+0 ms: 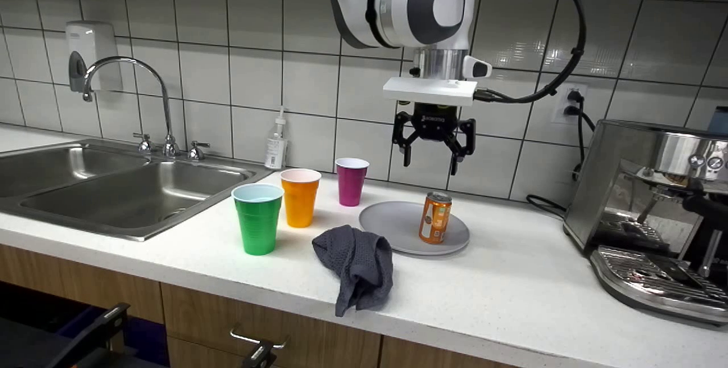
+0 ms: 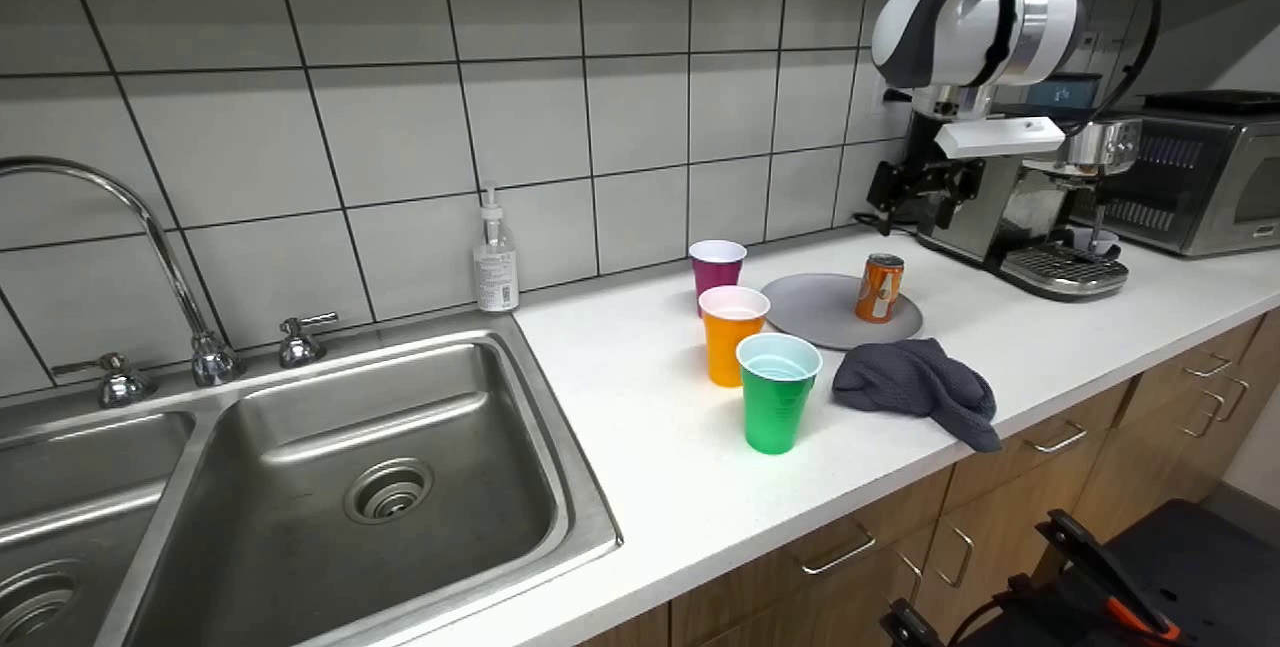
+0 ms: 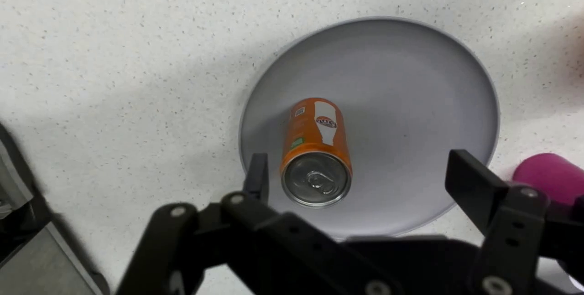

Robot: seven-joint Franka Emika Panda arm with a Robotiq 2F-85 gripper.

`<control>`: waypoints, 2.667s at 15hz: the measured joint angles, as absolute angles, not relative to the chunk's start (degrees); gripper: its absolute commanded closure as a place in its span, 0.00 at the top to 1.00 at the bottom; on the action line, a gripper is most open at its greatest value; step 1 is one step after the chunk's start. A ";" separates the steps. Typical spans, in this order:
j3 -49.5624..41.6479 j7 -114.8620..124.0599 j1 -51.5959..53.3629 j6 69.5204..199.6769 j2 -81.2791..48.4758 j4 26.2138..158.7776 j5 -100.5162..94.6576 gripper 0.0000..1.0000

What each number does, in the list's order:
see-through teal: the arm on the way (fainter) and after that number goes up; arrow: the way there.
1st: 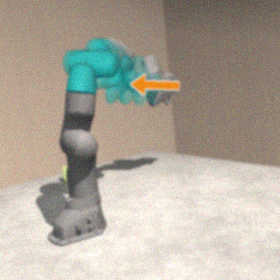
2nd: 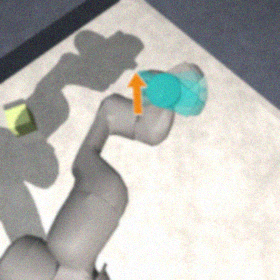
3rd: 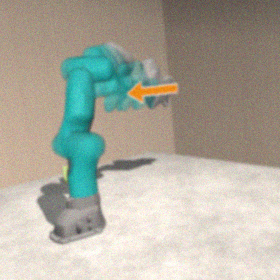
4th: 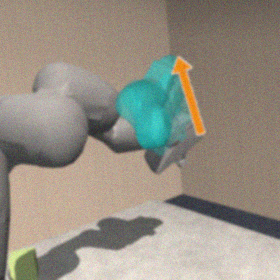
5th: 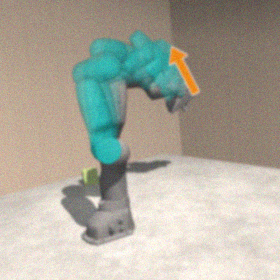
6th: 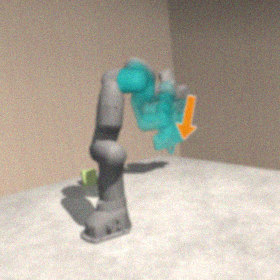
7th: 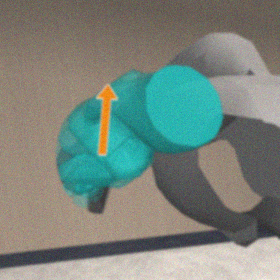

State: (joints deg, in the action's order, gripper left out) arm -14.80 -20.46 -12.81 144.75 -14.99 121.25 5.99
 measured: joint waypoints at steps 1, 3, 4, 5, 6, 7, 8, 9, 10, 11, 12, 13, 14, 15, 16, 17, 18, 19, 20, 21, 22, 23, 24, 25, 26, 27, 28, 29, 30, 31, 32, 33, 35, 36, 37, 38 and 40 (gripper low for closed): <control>-14.57 -20.45 -13.11 144.70 -15.69 120.56 5.99 1.00; -13.92 -20.45 -13.82 144.51 -16.93 119.24 5.99 1.00; -13.70 -20.45 -14.07 144.27 -17.53 118.60 5.99 1.00; -13.41 -20.45 -14.36 143.73 -18.13 117.88 5.99 1.00; -13.15 -20.45 -14.62 143.07 -18.74 117.18 6.00 1.00; -12.84 -20.45 -14.92 142.42 -19.30 116.45 6.02 1.00; -12.48 -20.45 -15.28 141.68 -19.91 115.64 6.02 1.00; -12.26 -20.45 -15.53 140.90 -20.49 114.82 6.03 1.00; -12.04 -20.45 -15.80 140.35 -21.05 114.03 6.03 1.00; -11.84 -20.45 -16.07 139.85 -21.65 113.23 6.03 1.00; -11.69 -20.45 -16.32 139.35 -22.20 112.44 6.04 1.00; -11.57 -20.45 -16.55 138.99 -22.78 111.62 6.04 1.00; -11.48 -20.46 -16.78 138.80 -23.32 110.93 6.03 1.00; -11.35 -20.46 -17.04 138.70 -23.88 110.22 6.04 1.00; -11.24 -20.46 -17.28 138.67 -24.47 109.52 6.04 1.00; -11.17 -20.46 -17.47 138.67 -25.04 108.88 6.03 1.00; -11.13 -20.46 -17.63 138.67 -25.62 108.22 6.04 1.00; -11.09 -20.47 -17.78 138.67 -26.24 107.54 6.03 1.00; -11.05 -20.48 -17.93 138.67 -26.83 106.88 6.03 1.00; -11.00 -20.53 -18.05 138.72 -27.44 106.20 6.02 1.00; -10.95 -20.58 -18.16 138.73 -27.96 105.65 6.00 1.00; -10.92 -20.66 -18.23 138.73 -28.49 105.08 5.95 1.00; -10.86 -20.85 -18.29 138.73 -29.01 104.60 5.94 1.00; -10.73 -21.17 -18.41 138.73 -29.49 104.20 5.93 1.00; -10.50 -21.51 -18.58 138.70 -29.92 103.84 5.93 1.00; -10.22 -21.92 -18.80 138.66 -30.33 103.53 5.93 1.00; -10.03 -22.24 -18.95 138.65 -30.63 103.30 5.92 1.00; -9.80 -22.53 -19.14 138.61 -30.88 103.07 5.92 1.00; -9.49 -22.84 -19.42 138.48 -31.07 102.86 5.92 1.00; -9.36 -23.13 -19.54 138.44 -31.19 102.69 5.92 1.00; -9.31 -23.29 -19.62 138.43 -31.30 102.52 5.92 1.00; -9.28 -23.35 -19.67 138.40 -31.35 102.42 5.92 1.00; -9.24 -23.41 -19.71 138.35 -31.42 102.26 5.92 1.00; -9.21 -23.42 -19.71 138.33 -31.45 102.22 5.92 1.00; -9.18 -23.42 -19.72 138.31 -31.48 102.19 5.92 1.00; -9.16 -23.42 -19.73 138.30 -31.51 102.17 5.92 1.00; -9.14 -23.43 -19.75 138.28 -31.52 102.14 5.92 1.00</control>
